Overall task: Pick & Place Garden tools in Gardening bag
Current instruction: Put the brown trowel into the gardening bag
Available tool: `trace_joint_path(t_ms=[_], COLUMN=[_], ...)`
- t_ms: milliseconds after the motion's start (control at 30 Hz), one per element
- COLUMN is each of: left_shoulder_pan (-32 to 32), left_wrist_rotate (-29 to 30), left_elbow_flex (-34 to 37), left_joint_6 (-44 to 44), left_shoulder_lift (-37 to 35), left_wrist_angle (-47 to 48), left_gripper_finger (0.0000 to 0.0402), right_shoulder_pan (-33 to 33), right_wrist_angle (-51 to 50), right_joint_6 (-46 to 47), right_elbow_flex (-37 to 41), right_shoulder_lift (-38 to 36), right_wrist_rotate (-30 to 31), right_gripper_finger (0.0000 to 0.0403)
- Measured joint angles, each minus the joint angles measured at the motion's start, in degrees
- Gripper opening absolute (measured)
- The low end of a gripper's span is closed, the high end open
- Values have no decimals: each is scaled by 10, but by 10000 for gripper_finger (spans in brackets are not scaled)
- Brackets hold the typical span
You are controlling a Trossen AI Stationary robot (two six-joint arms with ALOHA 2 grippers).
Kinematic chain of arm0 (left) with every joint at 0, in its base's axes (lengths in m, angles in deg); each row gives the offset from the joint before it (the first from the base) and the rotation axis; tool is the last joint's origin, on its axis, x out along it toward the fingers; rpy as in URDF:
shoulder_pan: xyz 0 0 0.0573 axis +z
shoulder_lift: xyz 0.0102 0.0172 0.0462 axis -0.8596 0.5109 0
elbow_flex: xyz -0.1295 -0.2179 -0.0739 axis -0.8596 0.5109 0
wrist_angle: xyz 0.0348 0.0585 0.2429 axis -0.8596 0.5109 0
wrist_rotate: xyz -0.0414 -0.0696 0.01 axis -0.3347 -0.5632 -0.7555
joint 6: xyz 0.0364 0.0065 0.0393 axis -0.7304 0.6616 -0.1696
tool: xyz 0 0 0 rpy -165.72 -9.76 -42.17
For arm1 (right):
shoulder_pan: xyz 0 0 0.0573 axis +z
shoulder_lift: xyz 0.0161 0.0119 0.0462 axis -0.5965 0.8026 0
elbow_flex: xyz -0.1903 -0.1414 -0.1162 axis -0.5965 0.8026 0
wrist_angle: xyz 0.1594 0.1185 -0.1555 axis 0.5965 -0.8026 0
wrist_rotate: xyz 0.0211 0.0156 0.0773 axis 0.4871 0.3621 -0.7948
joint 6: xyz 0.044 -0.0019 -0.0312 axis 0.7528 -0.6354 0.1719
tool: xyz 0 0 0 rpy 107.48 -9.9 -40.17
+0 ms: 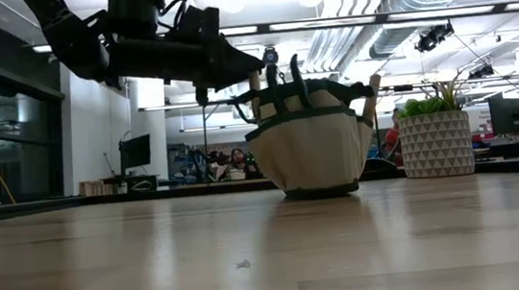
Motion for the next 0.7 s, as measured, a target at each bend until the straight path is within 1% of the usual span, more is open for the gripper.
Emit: trace_joint_path(t_ms=[100,533,600,700], left_shoulder_pan=[0,0,0,0], left_wrist_rotate=[-11,-13,-9,-8], left_elbow_flex=[0,-1,-1,-1], left_joint_6=[-7,-6,2,3], left_shoulder_lift=[0,0,0,0], left_wrist_angle=[-6,-18,-18,-18], left_gripper_finger=[66,66,79,112], right_shoulder_pan=[0,0,0,0], right_wrist_angle=[0,0,0,0], right_joint_6=[0,0,0,0], right_elbow_flex=[0,0,0,0], right_shoulder_lift=[0,0,0,0], right_wrist_rotate=[0,0,0,0], right_gripper_finger=[213,213,213,213])
